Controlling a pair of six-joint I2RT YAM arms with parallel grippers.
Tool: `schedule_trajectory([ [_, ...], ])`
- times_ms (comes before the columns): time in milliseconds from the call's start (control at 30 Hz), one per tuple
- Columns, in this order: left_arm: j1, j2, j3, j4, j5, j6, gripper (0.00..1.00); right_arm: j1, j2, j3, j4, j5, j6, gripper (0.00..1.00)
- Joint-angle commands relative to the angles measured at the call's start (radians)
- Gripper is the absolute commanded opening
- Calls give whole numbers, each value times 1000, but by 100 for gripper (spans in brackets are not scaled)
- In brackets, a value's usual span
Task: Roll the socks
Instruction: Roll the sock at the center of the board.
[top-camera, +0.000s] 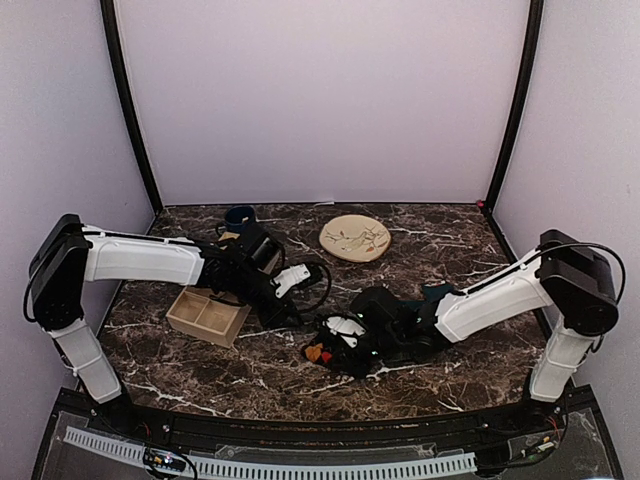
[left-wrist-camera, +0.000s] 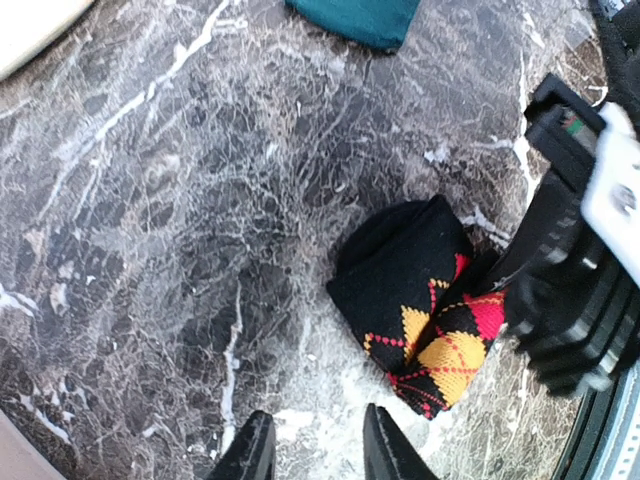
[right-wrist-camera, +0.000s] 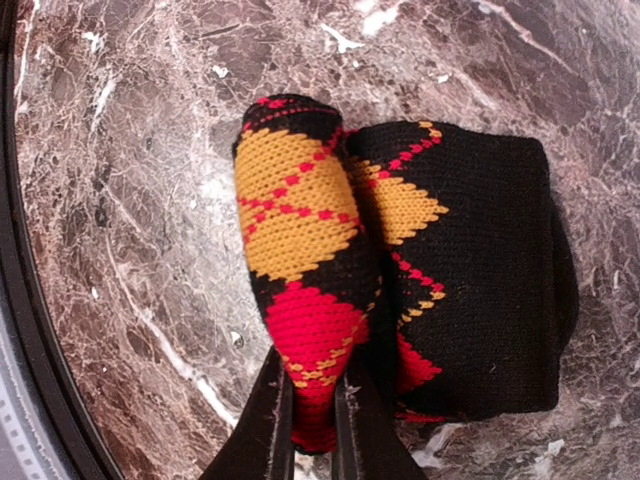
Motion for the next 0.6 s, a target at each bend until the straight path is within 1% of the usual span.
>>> schedule_trajectory([
  [0, 6, -59, -42, 73, 0, -15, 34, -30, 67, -65, -115, -109, 57, 0],
  [133, 2, -91, -87, 130, 31, -14, 35, -54, 73, -82, -95, -159, 84, 0],
  [333, -30, -130, -132, 176, 33, 20, 37, -89, 69, -114, -64, -218, 121, 0],
  [567, -139, -126, -143, 170, -62, 105, 37, -130, 65, -145, -18, -294, 164, 0],
])
